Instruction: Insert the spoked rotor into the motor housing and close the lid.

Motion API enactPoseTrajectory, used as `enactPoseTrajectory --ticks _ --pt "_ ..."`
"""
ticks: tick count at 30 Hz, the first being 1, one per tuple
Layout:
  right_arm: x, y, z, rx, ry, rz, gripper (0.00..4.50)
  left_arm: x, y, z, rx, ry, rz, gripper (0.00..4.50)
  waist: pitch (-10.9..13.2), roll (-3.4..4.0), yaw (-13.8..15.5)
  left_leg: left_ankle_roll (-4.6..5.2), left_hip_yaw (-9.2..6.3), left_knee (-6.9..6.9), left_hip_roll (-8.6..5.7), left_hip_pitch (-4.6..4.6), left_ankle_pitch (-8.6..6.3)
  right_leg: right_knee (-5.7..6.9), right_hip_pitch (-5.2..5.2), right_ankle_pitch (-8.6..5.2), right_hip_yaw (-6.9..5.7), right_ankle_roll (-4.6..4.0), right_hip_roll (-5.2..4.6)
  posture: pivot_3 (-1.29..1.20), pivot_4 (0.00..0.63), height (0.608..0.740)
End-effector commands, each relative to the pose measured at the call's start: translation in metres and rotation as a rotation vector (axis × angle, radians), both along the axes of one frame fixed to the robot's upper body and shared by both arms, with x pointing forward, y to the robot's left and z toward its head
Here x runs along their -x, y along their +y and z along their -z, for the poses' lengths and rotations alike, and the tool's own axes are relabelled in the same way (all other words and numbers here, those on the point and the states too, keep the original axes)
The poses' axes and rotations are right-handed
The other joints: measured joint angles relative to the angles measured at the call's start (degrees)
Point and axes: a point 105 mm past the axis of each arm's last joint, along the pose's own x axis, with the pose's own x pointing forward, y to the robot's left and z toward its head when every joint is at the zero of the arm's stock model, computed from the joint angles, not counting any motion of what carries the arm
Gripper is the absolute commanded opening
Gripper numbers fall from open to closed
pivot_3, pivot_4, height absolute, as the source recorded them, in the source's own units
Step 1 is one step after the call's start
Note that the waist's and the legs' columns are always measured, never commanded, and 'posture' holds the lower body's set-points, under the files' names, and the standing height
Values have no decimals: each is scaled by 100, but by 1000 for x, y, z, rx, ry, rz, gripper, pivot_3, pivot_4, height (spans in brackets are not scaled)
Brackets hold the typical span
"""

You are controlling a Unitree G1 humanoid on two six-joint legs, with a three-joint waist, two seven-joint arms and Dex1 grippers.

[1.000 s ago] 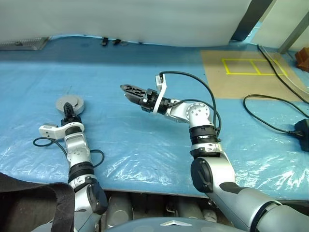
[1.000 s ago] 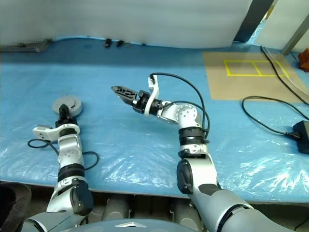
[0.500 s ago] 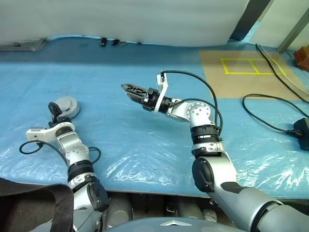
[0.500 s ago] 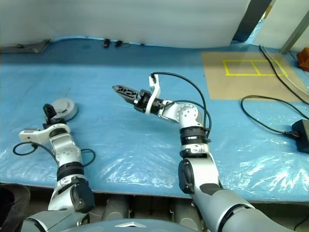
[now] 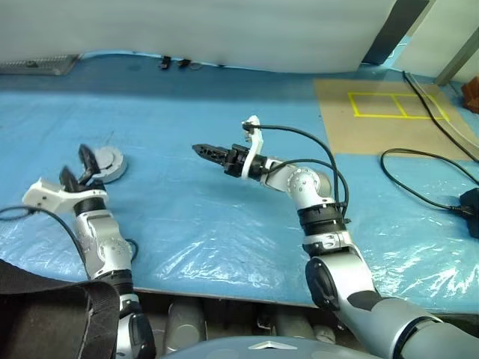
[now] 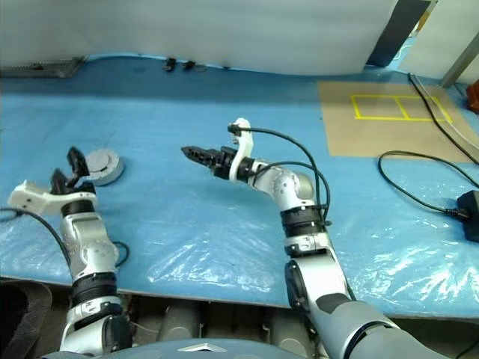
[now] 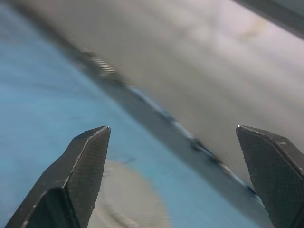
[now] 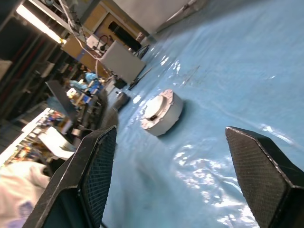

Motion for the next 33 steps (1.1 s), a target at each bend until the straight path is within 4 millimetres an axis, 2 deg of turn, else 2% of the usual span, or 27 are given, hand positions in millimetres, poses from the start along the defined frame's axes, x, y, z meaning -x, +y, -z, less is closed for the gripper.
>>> enactPoseTrajectory --ticks 1,4,7,10,13,14,19,23,33 --pt "9 -11 -18 65 -260 25 3858 0 -56 -21 -265 -30 320 4480 0 0 2 0 0 0 0 2 0 0 0 -1 0 0 0 0 150 740" --pt "15 -23 -12 170 -402 45 3858 4 -81 -17 -386 -3 491 4480 0 1 -9 0 2 0 0 4 0 0 1 -1 2 0 -1 0 150 740" --pt "19 -36 -6 176 -407 65 3858 11 -111 5 -584 98 704 4480 0 2 -60 0 3 -1 3 10 0 3 0 -4 3 -4 4 0 150 740" --pt "22 -47 4 240 -455 65 3858 19 -125 14 -668 126 788 4480 1 5 -69 1 5 -6 2 19 0 3 1 -14 11 -20 5 0 150 740" --pt "23 -57 14 303 -491 74 4398 26 -129 21 -702 138 806 4500 1 5 -57 1 9 -5 -1 15 -1 0 1 -15 13 -22 2 0 150 740" --pt "25 -59 17 329 -514 70 4456 28 -130 23 -708 143 810 4500 1 5 -60 2 10 -6 -1 15 -1 0 1 -15 13 -23 2 0 150 740" --pt "31 -67 20 302 -497 69 4456 34 -135 27 -715 158 849 4500 1 6 -60 2 10 -5 0 17 -1 1 1 -16 13 -25 4 0 150 740" --pt "37 -70 25 311 -502 51 4456 36 -136 23 -723 144 886 4500 1 6 -52 4 10 -3 0 18 -1 2 3 -16 13 -25 3 0 150 740" --pt "46 -65 31 342 -540 -27 4456 38 -137 29 -773 158 956 4500 1 7 -53 4 10 -4 0 19 -1 1 4 -16 13 -27 3 0 150 740"
